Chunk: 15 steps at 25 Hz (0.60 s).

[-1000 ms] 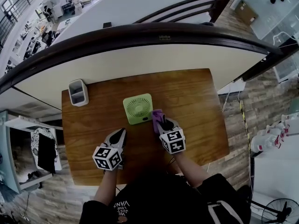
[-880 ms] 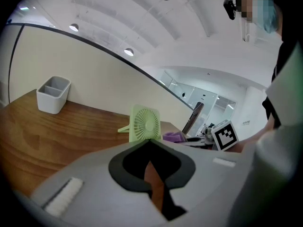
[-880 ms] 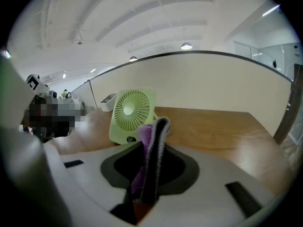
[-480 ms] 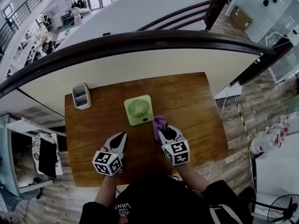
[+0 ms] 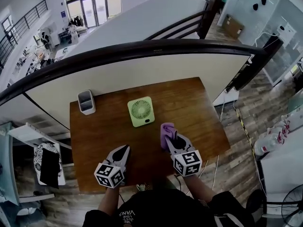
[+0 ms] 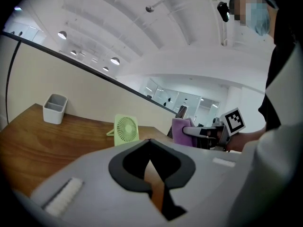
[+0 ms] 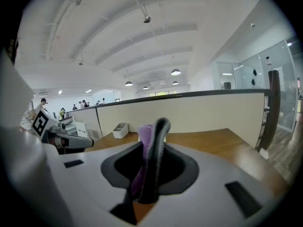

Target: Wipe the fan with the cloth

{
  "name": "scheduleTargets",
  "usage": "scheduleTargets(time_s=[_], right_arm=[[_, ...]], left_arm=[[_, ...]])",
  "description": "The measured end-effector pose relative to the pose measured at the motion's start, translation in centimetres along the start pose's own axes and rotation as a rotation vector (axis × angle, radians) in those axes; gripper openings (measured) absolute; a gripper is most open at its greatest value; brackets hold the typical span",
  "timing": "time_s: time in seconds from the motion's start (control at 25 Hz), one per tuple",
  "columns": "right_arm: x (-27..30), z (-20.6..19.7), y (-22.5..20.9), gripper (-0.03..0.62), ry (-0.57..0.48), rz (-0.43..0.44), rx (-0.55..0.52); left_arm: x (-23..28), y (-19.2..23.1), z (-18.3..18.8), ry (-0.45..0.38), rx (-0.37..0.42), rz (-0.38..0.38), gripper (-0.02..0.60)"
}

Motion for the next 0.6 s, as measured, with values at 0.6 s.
scheduleTargets(time_s=[0.6], right_arm=[[-6.0, 1.3, 2.7, 0.092, -0.019, 0.09, 0.006]], left_arm=[[-7.0, -3.6, 1.7, -0.082, 0.041, 0.074, 0.011]])
Point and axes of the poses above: the fingertips, and each gripper's own axes: x forward along the fingers, y to its left, z out of its top, the point moved 6 cm from there along -x, backward along the fingers, and after that the axes turned 15 degrees about -y, right-handed, at the moved point
